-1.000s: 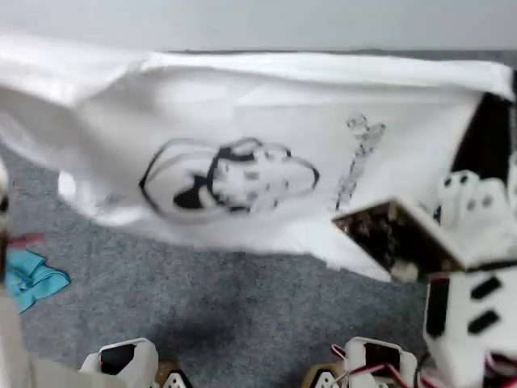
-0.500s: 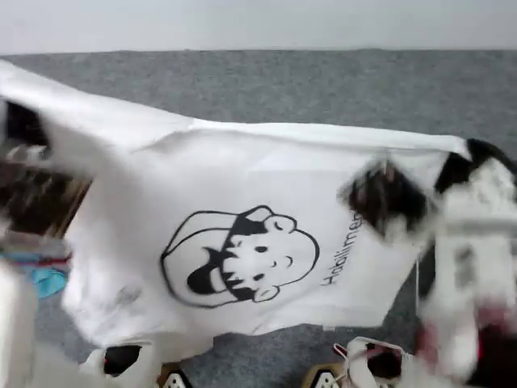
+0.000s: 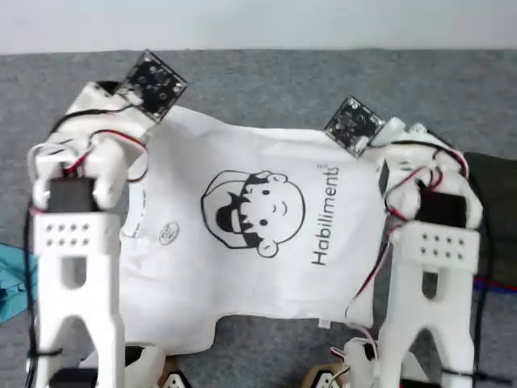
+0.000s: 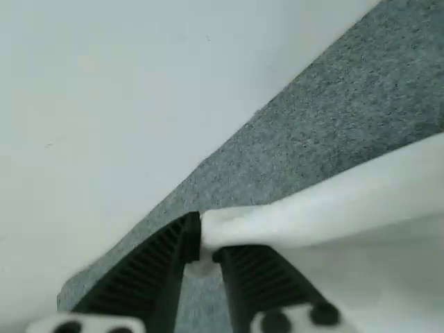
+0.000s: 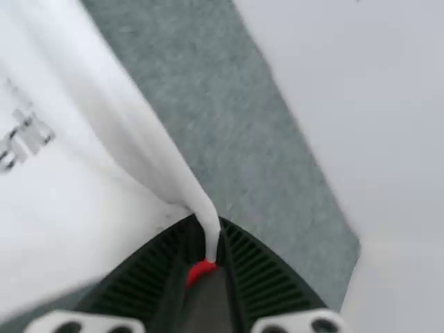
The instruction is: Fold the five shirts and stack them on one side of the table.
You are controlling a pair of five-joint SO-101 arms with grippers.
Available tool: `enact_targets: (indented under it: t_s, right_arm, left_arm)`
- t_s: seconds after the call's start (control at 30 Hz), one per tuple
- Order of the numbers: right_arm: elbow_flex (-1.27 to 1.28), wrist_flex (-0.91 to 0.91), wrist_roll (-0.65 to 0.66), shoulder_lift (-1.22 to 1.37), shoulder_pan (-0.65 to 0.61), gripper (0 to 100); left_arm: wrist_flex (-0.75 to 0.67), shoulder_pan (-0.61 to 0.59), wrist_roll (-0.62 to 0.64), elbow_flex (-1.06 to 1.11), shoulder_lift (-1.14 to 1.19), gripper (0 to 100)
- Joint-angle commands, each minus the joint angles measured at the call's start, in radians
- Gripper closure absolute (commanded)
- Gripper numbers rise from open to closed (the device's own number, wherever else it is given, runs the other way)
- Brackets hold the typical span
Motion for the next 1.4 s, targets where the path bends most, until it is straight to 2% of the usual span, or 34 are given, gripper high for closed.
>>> enact_targets:
  t_s: [0.0, 0.1, 0.23, 0.5, 0.57, 0.67, 0.87, 1.07, 1.2, 1.37]
  right_arm:
    - [-0.006, -0.196, 0.009, 0.087, 0.001, 98.8]
    - [-0.011, -0.357, 0.009, 0.193, 0.001, 98.8]
    - [-0.012, -0.568, 0.011, 0.318, -0.004, 98.8]
    - [-0.025, -0.894, 0.129, 0.572, -0.005, 98.8]
    - [-0.064, -0.914, 0.133, 0.624, -0.004, 98.8]
    - [-0.13, -0.909, 0.133, 0.673, -0.004, 98.8]
    - [-0.212, -0.696, 0.133, 0.674, -0.013, 98.8]
    - [-0.282, -0.386, 0.133, 0.642, 0.001, 98.8]
    - [-0.284, -0.213, 0.133, 0.596, 0.004, 98.8]
    - [-0.282, 0.025, 0.135, 0.532, 0.005, 98.8]
  left_arm:
    - [-0.189, -0.006, -0.012, -0.004, 0.095, 99]
    - [-0.301, -0.003, -0.012, -0.05, 0.222, 99]
    - [-0.345, -0.005, -0.012, -0.193, 0.407, 99]
    - [-0.342, -0.002, -0.014, -0.533, 0.73, 99]
    - [-0.319, 0.0, -0.014, -0.601, 0.781, 99]
    - [-0.207, 0.005, -0.014, -0.688, 0.821, 99]
    - [0.048, 0.014, -0.055, -0.722, 0.79, 99]
    - [0.33, 0.014, -0.087, -0.722, 0.735, 99]
    - [0.554, 0.014, -0.186, -0.722, 0.709, 99]
    - [0.799, 0.034, -0.23, -0.722, 0.655, 99]
